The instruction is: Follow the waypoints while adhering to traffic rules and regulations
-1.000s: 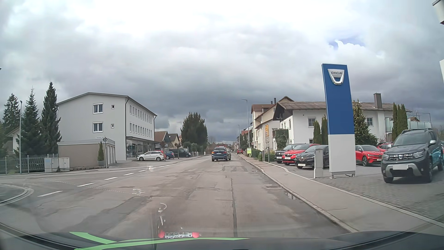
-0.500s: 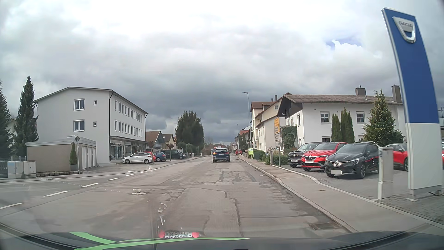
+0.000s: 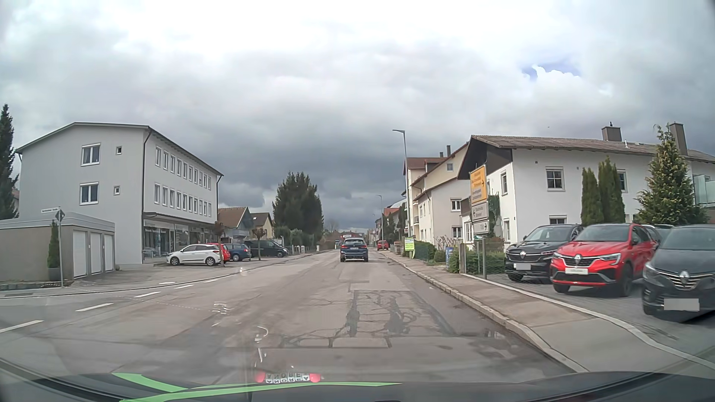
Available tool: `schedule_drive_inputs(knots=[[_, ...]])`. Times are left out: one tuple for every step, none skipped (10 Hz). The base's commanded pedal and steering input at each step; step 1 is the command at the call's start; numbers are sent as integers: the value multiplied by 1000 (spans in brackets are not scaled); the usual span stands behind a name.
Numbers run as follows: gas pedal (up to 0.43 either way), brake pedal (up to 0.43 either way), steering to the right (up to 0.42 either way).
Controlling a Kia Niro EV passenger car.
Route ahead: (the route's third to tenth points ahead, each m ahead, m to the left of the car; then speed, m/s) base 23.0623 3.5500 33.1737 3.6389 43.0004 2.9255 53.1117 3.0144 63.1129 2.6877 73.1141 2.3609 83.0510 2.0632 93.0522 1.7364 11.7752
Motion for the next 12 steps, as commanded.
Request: schedule_drive_inputs(knots=[[209, 0, 6], [209, 0, 7], [209, 0, 7], [209, 0, 7], [209, 0, 6], [209, 0, 7], [209, 0, 7], [209, 0, 7], [209, 0, 7], [209, 0, 6], [209, 0, 5], [209, 0, 4]])
